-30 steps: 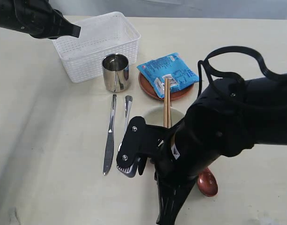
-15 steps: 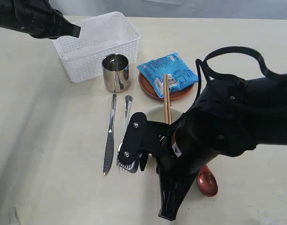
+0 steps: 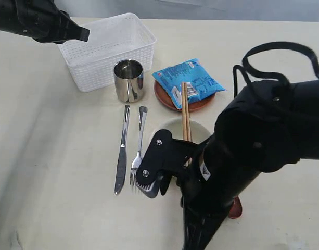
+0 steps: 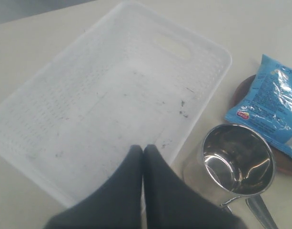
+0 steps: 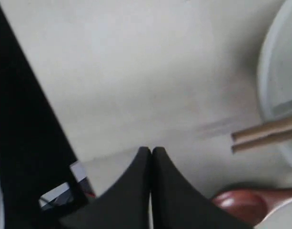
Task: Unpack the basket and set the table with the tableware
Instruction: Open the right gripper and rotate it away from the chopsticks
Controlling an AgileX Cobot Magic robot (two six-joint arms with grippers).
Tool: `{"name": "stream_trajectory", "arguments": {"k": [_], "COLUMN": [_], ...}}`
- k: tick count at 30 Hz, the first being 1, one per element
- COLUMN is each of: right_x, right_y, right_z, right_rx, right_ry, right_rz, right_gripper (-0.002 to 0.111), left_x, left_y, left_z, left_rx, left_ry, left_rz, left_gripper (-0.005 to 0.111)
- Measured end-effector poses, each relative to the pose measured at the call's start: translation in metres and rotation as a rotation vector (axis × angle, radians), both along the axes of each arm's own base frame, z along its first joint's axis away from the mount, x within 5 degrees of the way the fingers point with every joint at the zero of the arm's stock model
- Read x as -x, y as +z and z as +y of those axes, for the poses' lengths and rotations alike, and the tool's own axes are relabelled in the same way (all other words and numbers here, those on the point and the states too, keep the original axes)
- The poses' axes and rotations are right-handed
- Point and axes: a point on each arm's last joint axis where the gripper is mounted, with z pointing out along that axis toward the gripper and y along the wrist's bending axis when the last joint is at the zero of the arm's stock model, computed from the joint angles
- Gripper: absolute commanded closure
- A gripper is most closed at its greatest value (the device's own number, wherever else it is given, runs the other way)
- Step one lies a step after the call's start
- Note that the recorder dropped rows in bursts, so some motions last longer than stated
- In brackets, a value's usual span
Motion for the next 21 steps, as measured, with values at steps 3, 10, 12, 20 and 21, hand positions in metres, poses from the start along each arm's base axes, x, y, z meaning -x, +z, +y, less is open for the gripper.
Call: {"name": "stream_trajectory", "arguments": {"k": [3, 10, 12, 20, 21], "right_x": [0.009, 0.029, 0.034, 0.054, 0.057], "right_y": [0.012, 0.054, 0.067, 0.155, 0.160], "right_z": [-0.010, -0.032, -0.039, -0.075, -0.079], "right_rx": [0.034, -0.049, -0.100, -0.780, -0.821], "right_ry": [-0.005, -0.033, -0.046, -0.250, -0.266], "right_rz": [0.055, 0.075, 0.052, -0.222, -0.219], "right_gripper": [0.109, 0.109, 0.109, 0.109, 0.109], "left_x": [0.000, 0.000, 0.000, 0.000, 0.000], "left_y": [0.000, 0.000, 0.000, 0.000, 0.000], "left_z": [0.000, 0.000, 0.000, 0.000, 0.000], "left_rx": [0.000, 0.000, 0.000, 0.000, 0.000], "left_ry": [0.000, 0.000, 0.000, 0.000, 0.000], "left_rz": [0.000, 0.000, 0.000, 0.000, 0.000], "left_gripper": [0.107, 0.107, 0.107, 0.107, 0.107]}}
